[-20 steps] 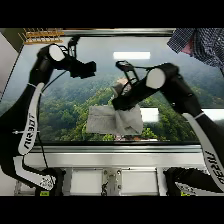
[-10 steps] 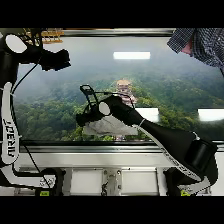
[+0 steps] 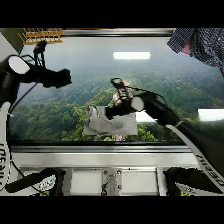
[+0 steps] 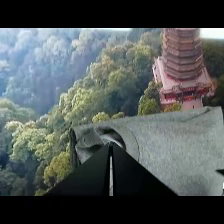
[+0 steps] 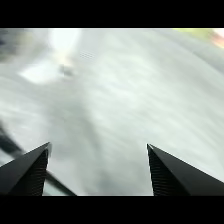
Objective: Fold the clothes and pants, and hang the long-sleeved shirts on hangers.
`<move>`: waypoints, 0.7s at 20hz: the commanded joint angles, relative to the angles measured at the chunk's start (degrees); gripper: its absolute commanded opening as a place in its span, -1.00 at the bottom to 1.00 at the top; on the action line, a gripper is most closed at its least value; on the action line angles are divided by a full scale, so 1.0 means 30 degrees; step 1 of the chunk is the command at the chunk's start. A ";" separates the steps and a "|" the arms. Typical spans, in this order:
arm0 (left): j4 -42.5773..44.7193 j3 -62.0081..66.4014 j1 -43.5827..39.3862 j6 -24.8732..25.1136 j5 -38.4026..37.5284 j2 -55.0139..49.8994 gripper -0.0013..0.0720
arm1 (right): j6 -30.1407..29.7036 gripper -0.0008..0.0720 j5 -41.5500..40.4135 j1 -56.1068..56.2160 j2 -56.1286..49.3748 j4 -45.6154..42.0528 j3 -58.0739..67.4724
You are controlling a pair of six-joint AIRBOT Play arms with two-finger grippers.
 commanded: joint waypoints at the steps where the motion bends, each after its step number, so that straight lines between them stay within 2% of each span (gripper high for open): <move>1: -0.0182 -0.3876 -0.1384 0.0160 0.1537 0.1253 -0.95 | -0.0240 0.80 0.0867 -0.4634 0.3446 0.0517 -0.5515; 2: -0.0226 -0.4364 -0.2084 0.0160 0.1967 0.1158 -0.95 | -0.0393 0.80 0.0852 -0.5829 0.3898 0.1166 -0.6623; 4: -0.1129 -0.4707 -0.3439 0.0248 0.2623 0.0488 -0.95 | -0.1923 0.80 0.0860 -0.7664 0.4197 0.3009 -0.8189; 6: -0.1843 -0.4444 -0.4597 0.0452 0.2667 -0.0765 -0.95 | -0.2914 0.80 0.0780 -0.8386 0.4182 0.4189 -0.8823; 10: -0.1814 -0.4422 -0.6331 0.1501 -0.0539 -0.2499 -0.95 | -0.2958 0.80 0.0270 -0.8459 0.4197 0.4204 -0.8823; 14: -0.1428 -0.9012 -0.7271 0.2055 -0.1472 -0.0080 -0.95 | -0.2958 0.80 0.0029 -0.8459 0.4197 0.4197 -0.8823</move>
